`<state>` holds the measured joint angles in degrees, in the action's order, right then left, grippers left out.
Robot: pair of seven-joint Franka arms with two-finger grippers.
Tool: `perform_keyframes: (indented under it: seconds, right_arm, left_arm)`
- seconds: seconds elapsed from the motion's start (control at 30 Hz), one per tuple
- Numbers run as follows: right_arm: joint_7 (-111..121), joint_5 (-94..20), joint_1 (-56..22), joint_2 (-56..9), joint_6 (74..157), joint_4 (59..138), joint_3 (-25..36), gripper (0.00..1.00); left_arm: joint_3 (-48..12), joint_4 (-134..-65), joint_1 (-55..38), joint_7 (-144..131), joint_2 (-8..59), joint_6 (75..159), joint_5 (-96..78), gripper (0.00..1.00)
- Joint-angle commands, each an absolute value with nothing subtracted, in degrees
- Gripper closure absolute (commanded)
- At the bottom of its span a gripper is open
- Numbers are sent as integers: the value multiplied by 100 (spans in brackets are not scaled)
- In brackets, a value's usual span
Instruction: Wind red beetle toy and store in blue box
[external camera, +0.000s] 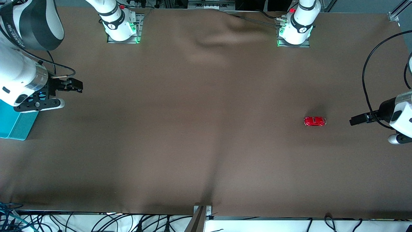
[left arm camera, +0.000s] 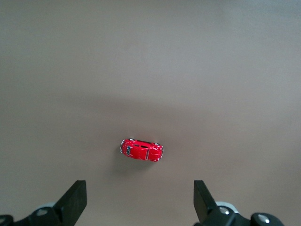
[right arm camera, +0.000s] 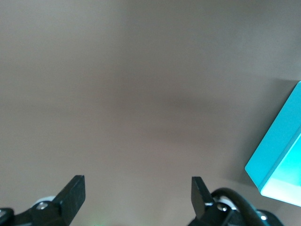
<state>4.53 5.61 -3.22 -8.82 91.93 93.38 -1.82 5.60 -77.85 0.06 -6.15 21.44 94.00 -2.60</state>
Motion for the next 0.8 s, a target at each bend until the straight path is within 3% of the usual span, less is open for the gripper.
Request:
perform_keyframes:
  seconds: [0.0, 0.77]
  right_arm:
    - [300, 589, -351, -967, 9158, 9132, -211, 0]
    - [211, 580, -334, -1081, 9176, 9026, -193, 0]
  left_arm:
    - [598, -7901, 9, -466, 2013, 9343, -387, 0]
    - [615, -7954, 105, -2660, 2127, 9351, -536, 0]
